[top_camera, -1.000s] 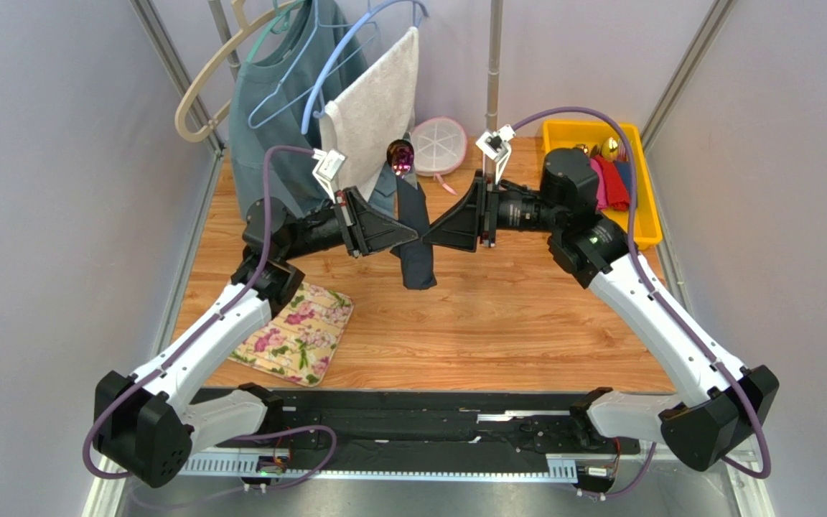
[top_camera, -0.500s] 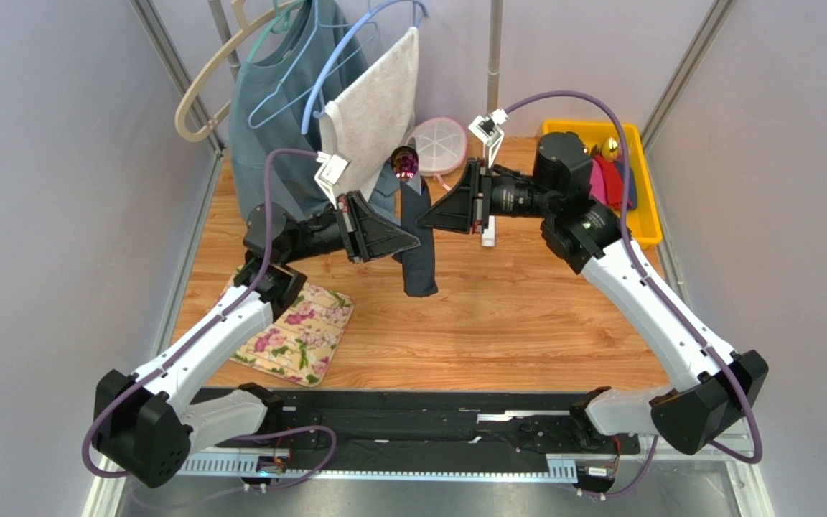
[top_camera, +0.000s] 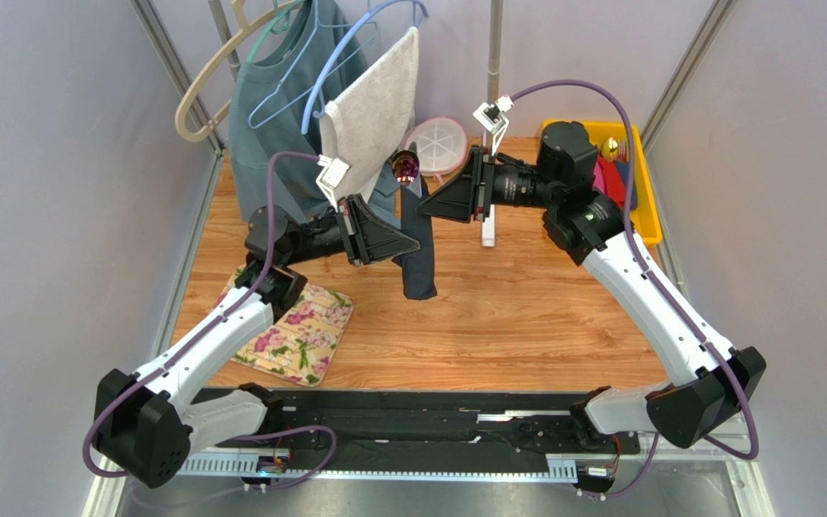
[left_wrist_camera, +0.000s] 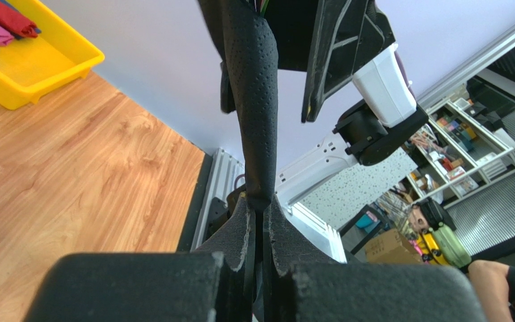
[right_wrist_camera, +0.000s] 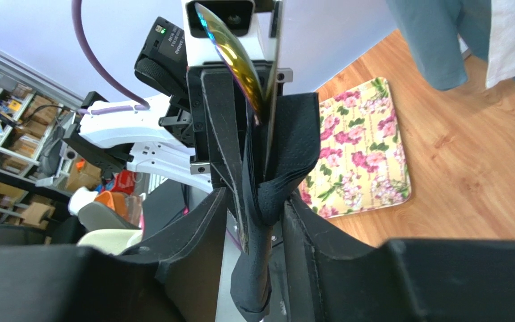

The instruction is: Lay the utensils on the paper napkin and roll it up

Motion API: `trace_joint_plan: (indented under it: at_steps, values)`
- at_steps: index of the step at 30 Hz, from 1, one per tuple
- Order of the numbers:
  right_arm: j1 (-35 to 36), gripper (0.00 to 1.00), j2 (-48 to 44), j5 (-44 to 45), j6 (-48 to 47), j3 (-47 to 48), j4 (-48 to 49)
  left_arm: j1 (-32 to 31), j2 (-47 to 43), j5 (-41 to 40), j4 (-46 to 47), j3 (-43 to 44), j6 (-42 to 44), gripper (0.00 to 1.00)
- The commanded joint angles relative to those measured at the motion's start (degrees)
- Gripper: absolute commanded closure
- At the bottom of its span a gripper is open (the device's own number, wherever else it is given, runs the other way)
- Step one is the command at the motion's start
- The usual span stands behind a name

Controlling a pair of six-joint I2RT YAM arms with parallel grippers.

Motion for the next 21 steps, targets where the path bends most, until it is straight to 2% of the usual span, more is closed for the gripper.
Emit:
trace_joint_plan:
  at_steps: [1,2,6,7,8,9,11,16,21]
  values:
    - [-0.38,0.79,0.48,1.01,-0.51,3.26,0.27,-0.27,-1.34,0.54,2.99,0.33,1.18,1.0]
    - [-0.38,1.0,0.57,1.01,-0.94,3.35,0.28,-0.27,-1.34,0.54,2.9,0.33,1.27,1.0]
    - [-0.56,1.0,0.04,0.66,-0.95,2.13,1.59,-0.27,-1.17,-0.5,2.55,0.5,1.1,1.0]
    - [-0.47,0.95,0.13,0.31,-0.77,2.21,1.51,-0.27,-1.08,-0.6,2.55,0.59,1.09,1.0]
    - [-0.47,0.83,0.22,-0.21,-0.69,2.38,1.33,-0.18,-0.99,-0.86,2.72,0.77,1.18,1.0]
    - [-0.56,0.55,0.13,-0.22,-1.29,2.47,-0.24,0.08,-0.82,-1.12,2.9,1.12,1.36,1.0]
    - [-0.56,0.39,-1.09,-0.39,-2.44,1.42,-2.96,0.78,-0.55,-1.65,2.99,2.08,1.1,1.0]
    - [-0.47,0.4,-6.1,-2.32,-3.5,-8.39,-3.95,3.16,0.68,-2.36,1.84,4.28,0.66,1.0]
    - [0.76,0.44,-8.92,-2.68,-2.88,-12.82,-0.95,3.25,1.12,-2.53,1.05,5.16,0.66,1.0]
